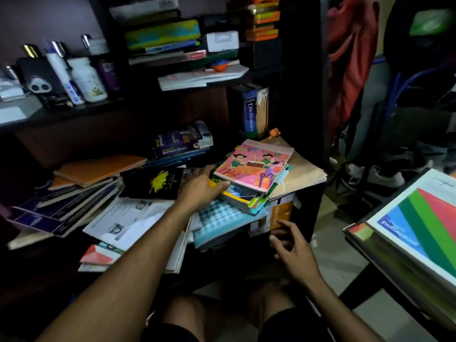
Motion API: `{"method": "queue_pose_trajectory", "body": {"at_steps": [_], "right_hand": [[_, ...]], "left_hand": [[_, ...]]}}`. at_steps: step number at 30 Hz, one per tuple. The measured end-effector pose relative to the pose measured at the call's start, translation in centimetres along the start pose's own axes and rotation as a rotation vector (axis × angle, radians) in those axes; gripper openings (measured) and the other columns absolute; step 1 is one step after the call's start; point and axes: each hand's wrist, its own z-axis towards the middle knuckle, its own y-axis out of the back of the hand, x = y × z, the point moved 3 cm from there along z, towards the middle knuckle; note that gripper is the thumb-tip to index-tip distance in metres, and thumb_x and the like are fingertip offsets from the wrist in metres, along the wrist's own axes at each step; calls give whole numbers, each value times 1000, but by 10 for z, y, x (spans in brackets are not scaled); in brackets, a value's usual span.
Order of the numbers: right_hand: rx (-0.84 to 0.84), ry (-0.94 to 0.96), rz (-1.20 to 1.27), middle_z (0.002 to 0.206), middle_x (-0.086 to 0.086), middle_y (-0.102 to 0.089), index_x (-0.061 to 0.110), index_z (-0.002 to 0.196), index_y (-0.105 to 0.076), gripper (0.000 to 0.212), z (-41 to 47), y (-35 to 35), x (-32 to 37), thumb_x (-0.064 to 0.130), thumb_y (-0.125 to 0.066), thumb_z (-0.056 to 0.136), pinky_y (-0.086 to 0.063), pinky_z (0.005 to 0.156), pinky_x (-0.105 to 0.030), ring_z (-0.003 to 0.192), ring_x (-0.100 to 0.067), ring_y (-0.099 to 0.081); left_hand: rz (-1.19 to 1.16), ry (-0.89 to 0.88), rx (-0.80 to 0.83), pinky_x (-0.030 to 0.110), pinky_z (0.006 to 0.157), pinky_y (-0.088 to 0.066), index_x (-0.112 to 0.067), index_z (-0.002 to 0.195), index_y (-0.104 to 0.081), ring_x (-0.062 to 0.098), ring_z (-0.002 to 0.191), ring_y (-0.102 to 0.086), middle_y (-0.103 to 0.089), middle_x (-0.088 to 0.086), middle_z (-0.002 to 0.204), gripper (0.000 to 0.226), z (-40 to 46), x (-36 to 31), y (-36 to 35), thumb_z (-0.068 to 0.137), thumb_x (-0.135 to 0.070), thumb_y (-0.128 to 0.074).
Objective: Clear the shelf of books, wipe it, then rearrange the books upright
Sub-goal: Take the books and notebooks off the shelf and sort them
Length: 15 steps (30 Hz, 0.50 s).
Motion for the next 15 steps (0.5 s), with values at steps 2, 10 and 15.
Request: {"method": "queue_pose_trajectory", "body": {"at_steps": [2,10,15], "right_hand": [[-9,73,22,108,16,-69,51,122,-49,52,2,-5,17,17,-73,91,-58,85,-26,96,0,-68],[95,177,25,152,18,-43,48,150,-33,74,-5,-7,34,32,-73,90,-51,95,-18,132,3,-47],[165,181,19,144,28,-45,45,155,-22,87,-6,-7,41,27,-76,89,-40,97,-6,126,16,-45]], "left_hand": [[-94,-19,12,48,102,-47,-36,150,-35,32,128,-49,-41,6,151,84,-1,4,-1,81,-74,-63],[-107,-154,136,54,116,-31,-63,145,-24,26,142,-37,-34,-3,159,107,-5,2,-1,53,-89,-72],[-85,-207,28,48,109,-41,-57,147,-32,22,132,-48,-47,-6,148,103,-4,3,-4,58,-79,-79]]}}
